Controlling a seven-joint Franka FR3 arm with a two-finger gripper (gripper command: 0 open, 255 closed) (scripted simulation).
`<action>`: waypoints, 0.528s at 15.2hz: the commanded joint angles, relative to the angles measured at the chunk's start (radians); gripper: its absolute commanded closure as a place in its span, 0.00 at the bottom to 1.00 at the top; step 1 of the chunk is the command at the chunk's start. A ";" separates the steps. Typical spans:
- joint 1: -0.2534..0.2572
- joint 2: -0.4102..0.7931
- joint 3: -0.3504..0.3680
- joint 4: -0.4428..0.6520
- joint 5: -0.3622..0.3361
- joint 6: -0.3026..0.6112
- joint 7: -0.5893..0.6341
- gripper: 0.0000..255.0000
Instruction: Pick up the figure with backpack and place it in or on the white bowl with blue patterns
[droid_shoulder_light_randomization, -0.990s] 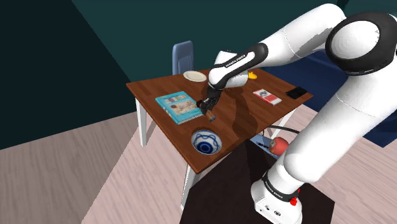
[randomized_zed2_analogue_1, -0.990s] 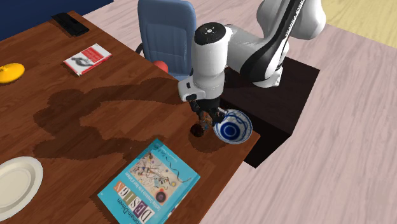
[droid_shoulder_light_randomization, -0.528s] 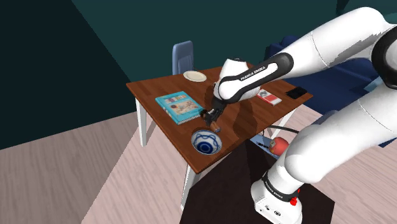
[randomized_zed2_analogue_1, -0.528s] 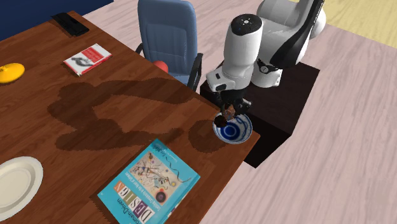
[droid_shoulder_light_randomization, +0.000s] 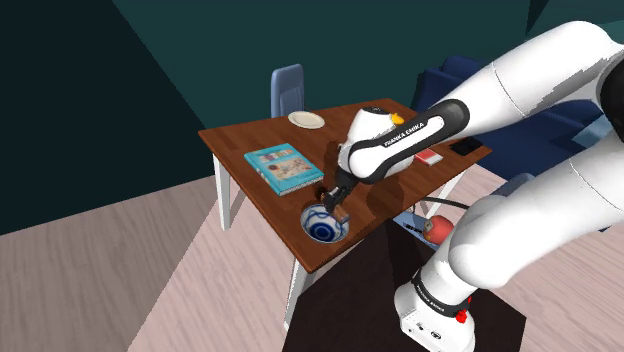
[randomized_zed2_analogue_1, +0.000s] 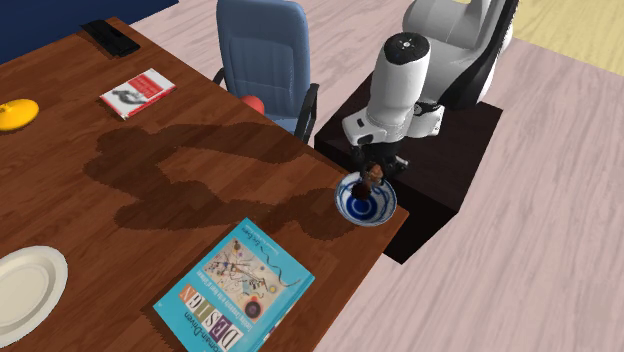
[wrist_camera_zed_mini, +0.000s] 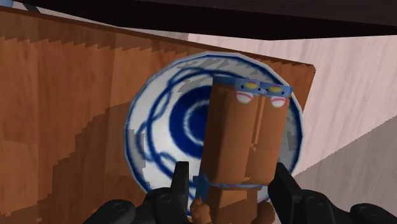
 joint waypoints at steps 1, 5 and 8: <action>0.004 0.035 -0.004 -0.005 0.008 0.041 -0.009 1.00; 0.017 0.109 -0.011 -0.012 0.031 0.121 -0.029 1.00; 0.027 0.153 -0.016 -0.013 0.050 0.166 -0.044 1.00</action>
